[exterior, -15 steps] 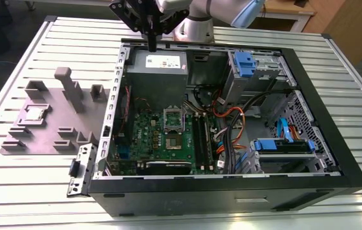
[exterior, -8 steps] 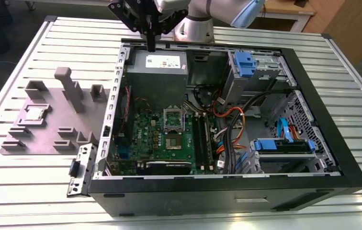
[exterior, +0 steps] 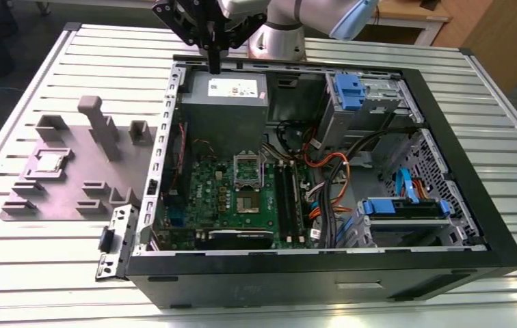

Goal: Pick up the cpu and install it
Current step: 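Reach for the cpu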

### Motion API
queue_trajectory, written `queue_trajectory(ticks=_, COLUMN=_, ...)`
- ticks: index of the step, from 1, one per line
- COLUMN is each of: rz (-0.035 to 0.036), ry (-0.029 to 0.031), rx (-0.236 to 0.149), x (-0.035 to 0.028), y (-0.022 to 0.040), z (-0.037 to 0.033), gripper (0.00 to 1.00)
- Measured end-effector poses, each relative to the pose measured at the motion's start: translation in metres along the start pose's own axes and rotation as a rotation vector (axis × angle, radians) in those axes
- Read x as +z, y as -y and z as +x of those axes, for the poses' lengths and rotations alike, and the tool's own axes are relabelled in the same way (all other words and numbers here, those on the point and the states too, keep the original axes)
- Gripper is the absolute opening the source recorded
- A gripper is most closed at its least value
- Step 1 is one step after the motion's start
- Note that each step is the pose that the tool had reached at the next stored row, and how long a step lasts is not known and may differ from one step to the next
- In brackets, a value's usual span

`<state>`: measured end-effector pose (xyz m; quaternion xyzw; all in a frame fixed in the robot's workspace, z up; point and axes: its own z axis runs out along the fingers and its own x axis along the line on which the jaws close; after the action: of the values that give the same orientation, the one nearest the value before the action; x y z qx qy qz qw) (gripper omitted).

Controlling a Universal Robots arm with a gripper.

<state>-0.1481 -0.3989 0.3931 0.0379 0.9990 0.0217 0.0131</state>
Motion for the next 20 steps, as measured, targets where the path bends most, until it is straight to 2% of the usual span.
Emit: queue_trajectory(ticks=20, rz=0.0, ry=0.0, rx=0.0, x=0.0001, y=0.0004, z=0.0056, gripper=0.11)
